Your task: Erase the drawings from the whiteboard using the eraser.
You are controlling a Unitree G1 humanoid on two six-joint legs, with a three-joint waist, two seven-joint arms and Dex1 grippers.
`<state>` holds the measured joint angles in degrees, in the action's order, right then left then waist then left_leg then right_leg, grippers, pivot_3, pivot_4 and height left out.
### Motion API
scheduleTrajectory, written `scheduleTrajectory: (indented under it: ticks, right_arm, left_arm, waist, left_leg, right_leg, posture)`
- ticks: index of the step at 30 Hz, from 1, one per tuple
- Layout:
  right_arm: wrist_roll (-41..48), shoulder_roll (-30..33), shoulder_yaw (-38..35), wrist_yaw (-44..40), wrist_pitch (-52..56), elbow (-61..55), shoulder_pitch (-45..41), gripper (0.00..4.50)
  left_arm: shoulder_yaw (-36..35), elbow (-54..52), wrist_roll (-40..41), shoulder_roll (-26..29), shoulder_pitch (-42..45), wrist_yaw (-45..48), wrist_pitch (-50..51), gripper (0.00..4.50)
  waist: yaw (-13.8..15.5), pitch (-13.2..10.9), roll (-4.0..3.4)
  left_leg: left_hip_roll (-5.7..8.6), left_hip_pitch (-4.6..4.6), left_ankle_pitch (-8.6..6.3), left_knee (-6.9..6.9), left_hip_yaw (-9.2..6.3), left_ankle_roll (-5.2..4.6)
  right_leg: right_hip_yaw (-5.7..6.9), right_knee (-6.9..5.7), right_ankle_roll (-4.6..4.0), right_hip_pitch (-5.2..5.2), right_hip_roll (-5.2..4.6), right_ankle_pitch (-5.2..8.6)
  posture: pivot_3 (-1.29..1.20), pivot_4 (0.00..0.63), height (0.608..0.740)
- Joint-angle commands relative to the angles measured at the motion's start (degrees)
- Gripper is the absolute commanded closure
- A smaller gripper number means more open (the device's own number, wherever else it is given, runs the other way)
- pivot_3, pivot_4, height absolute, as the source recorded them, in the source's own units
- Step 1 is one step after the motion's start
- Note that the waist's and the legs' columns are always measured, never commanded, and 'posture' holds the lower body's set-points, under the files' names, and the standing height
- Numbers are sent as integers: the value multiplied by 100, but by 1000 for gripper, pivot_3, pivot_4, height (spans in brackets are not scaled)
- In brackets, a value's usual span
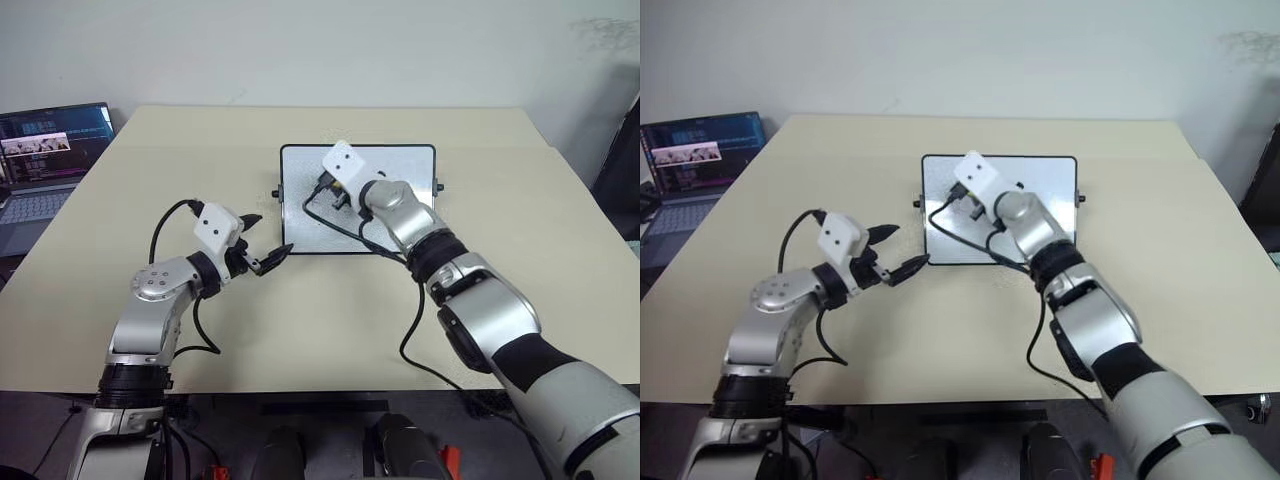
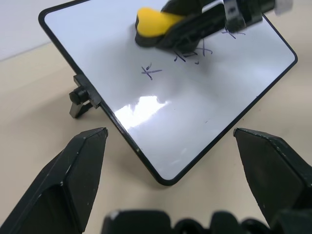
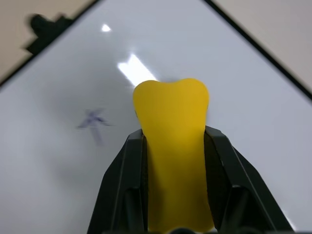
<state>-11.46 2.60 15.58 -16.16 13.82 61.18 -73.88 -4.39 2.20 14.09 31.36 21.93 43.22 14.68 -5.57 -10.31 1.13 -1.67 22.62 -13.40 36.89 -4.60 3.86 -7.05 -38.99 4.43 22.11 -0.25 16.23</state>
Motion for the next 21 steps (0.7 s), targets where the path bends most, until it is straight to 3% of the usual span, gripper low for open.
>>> scheduleTrajectory:
  ticks: [1, 12, 16, 21]
  right_arm:
    - [-242, 64, 145, -190, 248, 105, 54, 3360]
    - [-690, -143, 1160, -1857, 602, -1506, 1032, 3376]
    - [-761, -62, 1070, -1600, 692, -1439, 935, 3377]
    - [-708, -18, 635, -481, 526, -866, 372, 3377]
  left_arm:
    - [-42, -73, 42, 40, 102, 23, -74, 0]
    - [-33, -21, 49, 24, 158, 35, -93, 0]
    - [-53, -45, 54, 30, 145, 15, -83, 0]
    - [-57, -60, 51, 31, 136, -2, -80, 0]
  waist:
    - [-12, 0, 0]
    - [-106, 0, 0]
    - [-97, -1, 0]
    - [-63, -8, 1]
  left_leg:
    - [0, 0, 0, -1, 0, 0]
    - [-4, 0, 0, -8, 0, 0]
    - [-4, 8, 0, -8, -1, 0]
    - [-3, 9, 0, -5, -3, 0]
  right_leg:
    - [0, 0, 0, 0, 0, 0]
    - [-1, 0, 4, 6, 4, 3]
    - [0, 1, 2, 12, 3, 2]
    - [2, 1, 3, 12, 3, 3]
  posture:
    - [0, 150, 740]
    - [0, 150, 740]
    - [0, 150, 740]
    - [0, 150, 740]
